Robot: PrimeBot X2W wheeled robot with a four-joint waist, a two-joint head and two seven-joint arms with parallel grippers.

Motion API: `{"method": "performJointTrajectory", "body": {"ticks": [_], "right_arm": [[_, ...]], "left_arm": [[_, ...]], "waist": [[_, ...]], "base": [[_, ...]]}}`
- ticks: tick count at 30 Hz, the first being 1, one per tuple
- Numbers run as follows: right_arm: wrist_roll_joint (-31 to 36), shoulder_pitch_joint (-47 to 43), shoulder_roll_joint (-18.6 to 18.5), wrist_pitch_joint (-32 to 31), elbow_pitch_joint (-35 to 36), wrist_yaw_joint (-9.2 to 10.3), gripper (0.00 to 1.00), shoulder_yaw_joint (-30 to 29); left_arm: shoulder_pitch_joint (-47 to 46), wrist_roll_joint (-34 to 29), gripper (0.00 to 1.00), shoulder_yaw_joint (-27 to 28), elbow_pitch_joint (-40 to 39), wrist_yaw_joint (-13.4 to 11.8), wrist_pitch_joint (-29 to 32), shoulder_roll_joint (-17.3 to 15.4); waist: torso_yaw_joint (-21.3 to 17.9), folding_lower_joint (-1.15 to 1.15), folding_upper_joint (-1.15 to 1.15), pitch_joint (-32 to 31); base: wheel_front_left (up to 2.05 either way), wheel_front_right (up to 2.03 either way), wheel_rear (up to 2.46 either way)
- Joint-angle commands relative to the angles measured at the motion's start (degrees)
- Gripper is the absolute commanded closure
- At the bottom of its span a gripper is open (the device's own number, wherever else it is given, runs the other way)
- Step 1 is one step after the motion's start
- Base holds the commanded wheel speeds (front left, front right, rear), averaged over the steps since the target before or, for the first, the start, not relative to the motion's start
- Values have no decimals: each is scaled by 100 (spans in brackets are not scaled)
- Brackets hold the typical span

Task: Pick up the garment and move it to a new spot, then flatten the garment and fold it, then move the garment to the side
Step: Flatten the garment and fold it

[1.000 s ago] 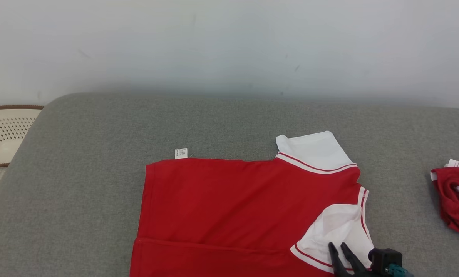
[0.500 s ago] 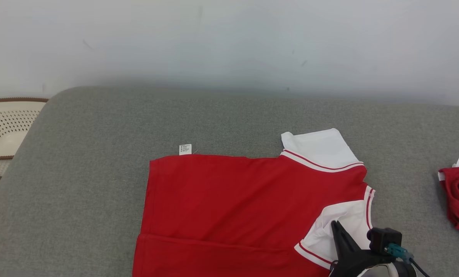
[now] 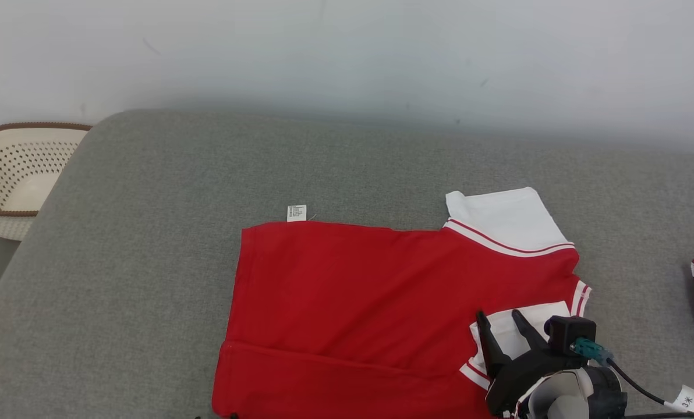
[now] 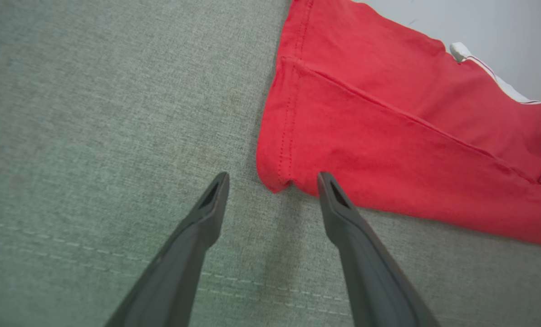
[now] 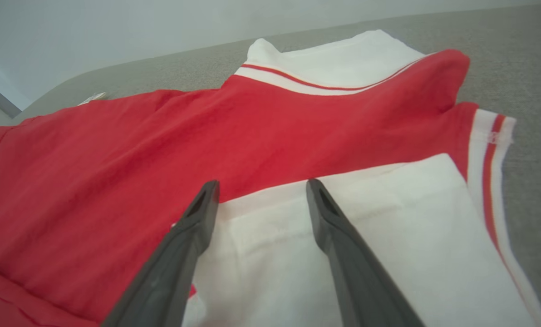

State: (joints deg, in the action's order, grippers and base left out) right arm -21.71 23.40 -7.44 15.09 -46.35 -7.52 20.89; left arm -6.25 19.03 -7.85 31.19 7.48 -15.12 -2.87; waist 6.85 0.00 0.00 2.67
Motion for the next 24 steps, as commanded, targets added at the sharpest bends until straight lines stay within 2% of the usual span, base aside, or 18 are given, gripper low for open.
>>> {"method": "performJointTrajectory", "body": {"ticks": [1, 11, 24], "right_arm": [[-7, 69, 17, 2, -45, 6, 0, 18], [263, -81, -46, 2, -150, 6, 0, -20], [752, -434, -100, 3, 1055, 6, 0, -661]], "left_arm": [[-65, 29, 0, 1, 5, -1, -3, -6], [76, -19, 0, 135, -24, 0, -3, -6], [15, -432, 0, 553, -473, -188, -3, -9]], "waist": [[48, 0, 0, 37], [-55, 0, 0, -102], [-486, 0, 0, -309]], "base": [[0, 0, 0], [0, 0, 0], [0, 0, 0]]}}
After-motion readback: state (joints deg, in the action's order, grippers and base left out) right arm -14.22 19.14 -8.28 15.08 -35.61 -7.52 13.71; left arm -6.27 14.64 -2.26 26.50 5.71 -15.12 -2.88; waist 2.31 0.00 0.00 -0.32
